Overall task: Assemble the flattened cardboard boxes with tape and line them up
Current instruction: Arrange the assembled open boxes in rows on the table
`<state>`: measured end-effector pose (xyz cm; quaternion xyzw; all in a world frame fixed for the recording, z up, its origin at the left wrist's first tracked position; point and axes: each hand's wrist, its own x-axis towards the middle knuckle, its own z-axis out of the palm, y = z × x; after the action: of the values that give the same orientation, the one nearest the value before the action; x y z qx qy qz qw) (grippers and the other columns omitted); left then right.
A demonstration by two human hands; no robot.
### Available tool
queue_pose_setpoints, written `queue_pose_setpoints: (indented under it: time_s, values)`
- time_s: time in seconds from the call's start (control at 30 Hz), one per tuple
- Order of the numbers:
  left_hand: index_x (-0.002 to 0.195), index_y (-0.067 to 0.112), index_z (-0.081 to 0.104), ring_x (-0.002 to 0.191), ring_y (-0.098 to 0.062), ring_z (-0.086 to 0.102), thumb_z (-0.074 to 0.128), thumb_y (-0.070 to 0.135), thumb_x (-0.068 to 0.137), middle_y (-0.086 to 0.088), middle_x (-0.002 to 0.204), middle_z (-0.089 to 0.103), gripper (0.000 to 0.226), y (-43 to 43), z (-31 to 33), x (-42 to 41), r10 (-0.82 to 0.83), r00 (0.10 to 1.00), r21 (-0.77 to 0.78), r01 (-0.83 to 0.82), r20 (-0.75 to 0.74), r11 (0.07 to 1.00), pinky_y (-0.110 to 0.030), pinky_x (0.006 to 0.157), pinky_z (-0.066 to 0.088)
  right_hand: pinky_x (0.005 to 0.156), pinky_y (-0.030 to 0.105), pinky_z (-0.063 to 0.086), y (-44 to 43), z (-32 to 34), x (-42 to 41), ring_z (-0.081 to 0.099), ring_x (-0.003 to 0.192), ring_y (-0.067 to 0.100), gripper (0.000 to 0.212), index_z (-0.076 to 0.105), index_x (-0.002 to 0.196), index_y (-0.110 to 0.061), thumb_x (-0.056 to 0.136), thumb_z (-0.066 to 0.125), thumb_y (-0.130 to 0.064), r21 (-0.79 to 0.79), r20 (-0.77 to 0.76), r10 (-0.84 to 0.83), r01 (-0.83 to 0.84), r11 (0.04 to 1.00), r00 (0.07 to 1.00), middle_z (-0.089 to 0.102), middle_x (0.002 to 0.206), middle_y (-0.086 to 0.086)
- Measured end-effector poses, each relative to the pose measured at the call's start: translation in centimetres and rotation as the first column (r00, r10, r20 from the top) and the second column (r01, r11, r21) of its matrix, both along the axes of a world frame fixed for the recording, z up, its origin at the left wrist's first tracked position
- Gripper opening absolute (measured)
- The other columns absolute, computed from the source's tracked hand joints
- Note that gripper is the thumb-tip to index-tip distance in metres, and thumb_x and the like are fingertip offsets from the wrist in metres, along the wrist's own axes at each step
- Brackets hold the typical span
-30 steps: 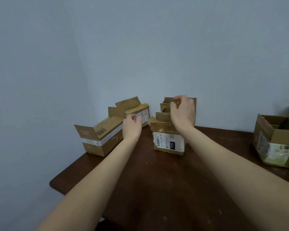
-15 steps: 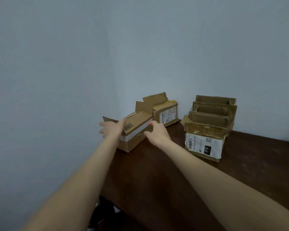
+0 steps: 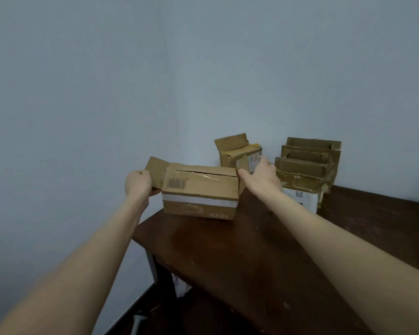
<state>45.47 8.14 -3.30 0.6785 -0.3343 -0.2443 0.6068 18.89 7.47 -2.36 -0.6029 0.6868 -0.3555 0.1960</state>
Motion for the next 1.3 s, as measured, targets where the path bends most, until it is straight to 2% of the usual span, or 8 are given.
queue_pose_setpoints:
  time_s: [0.27,0.37,0.47,0.57,0.67,0.9,1.13,1.3]
  values:
    - [0.091,0.001,0.055,0.069,-0.022,0.062,0.037,0.004,0.098,-0.019,0.098,0.06,0.02,2.8,-1.6,-6.2,-0.262,0.956,0.008,0.266,-0.133,0.964,-0.021,0.039,0.051,0.05,0.033,0.058,6.8,0.5,-6.5,0.063,0.072,0.027,0.018,0.053,0.081,-0.011,0.095,0.046,-0.001,0.172,0.4,-0.028,-0.045,0.984,0.916,0.059,0.086,0.012]
    - [0.126,0.005,0.051,0.085,-0.024,0.064,0.045,0.009,0.097,-0.013,0.113,0.06,0.03,3.1,-2.7,-8.9,-0.342,0.915,0.158,0.312,0.216,0.937,-0.027,0.062,0.058,0.053,0.033,0.058,8.7,0.1,-8.9,0.065,0.069,0.029,0.023,0.049,0.074,-0.011,0.095,0.046,-0.002,0.184,0.337,-0.08,0.017,0.983,0.938,0.056,0.08,0.012]
    - [0.139,0.013,0.045,0.132,-0.027,0.04,0.052,0.032,0.094,-0.009,0.143,0.043,0.049,3.8,-2.5,-11.4,-0.211,0.401,0.105,0.271,0.891,0.957,-0.042,0.11,0.032,0.057,0.036,0.06,9.5,-0.2,-10.2,0.069,0.066,0.03,0.021,0.054,0.077,-0.009,0.095,0.046,-0.004,0.146,0.21,-0.095,0.065,0.987,0.973,0.06,0.082,0.012]
    - [0.149,0.019,0.025,0.146,-0.019,0.014,0.049,0.064,0.085,-0.001,0.156,0.027,0.082,4.2,-0.9,-14.0,-0.347,-0.046,0.338,0.385,0.937,0.859,-0.048,0.119,0.002,0.061,0.039,0.061,10.0,0.0,-11.0,0.07,0.067,0.031,0.016,0.061,0.087,-0.007,0.094,0.046,-0.004,0.122,0.163,-0.081,0.062,0.991,0.983,0.064,0.091,0.015]
    - [0.148,0.022,0.026,0.138,-0.017,0.033,0.056,0.071,0.075,0.001,0.147,0.04,0.093,4.1,-0.3,-15.4,-0.525,-0.219,0.569,0.319,0.823,0.758,-0.05,0.118,0.005,0.06,0.038,0.061,10.6,0.2,-12.0,0.07,0.069,0.032,0.017,0.059,0.081,-0.006,0.092,0.047,0.0,0.15,0.182,-0.117,0.09,0.985,0.976,0.064,0.092,0.017]
    - [0.096,0.021,0.063,0.081,-0.023,0.062,0.071,0.012,0.08,0.002,0.089,0.064,0.019,4.9,-2.6,-14.5,-0.088,-0.033,0.088,0.636,0.996,0.766,-0.03,0.068,0.05,0.045,0.03,0.056,10.5,0.1,-13.9,0.07,0.07,0.036,0.015,0.054,0.074,-0.002,0.086,0.057,0.007,0.231,0.264,-0.237,0.178,0.957,0.935,0.066,0.085,0.022]
    - [0.099,0.025,0.073,0.111,-0.014,0.062,0.049,0.036,0.092,0.005,0.114,0.069,0.028,4.9,-3.9,-13.5,-0.023,-0.126,0.102,0.675,0.992,0.731,-0.052,0.113,0.02,0.084,0.04,0.048,9.3,1.9,-13.3,0.053,0.115,0.031,0.071,0.046,0.13,-0.014,0.074,0.079,-0.043,0.133,-0.563,-0.098,0.207,0.969,0.821,0.051,0.127,0.011]
    - [0.076,0.024,0.077,0.125,-0.016,0.049,0.039,0.05,0.092,0.004,0.129,0.061,0.049,3.9,1.2,-16.7,-0.316,0.314,0.079,0.586,0.895,0.807,-0.043,0.11,0.031,0.082,0.036,0.047,7.7,3.4,-11.0,0.054,0.089,0.025,0.038,0.046,0.078,-0.015,0.084,0.069,-0.044,0.248,-0.739,0.147,0.063,0.967,0.657,0.057,0.093,0.002]
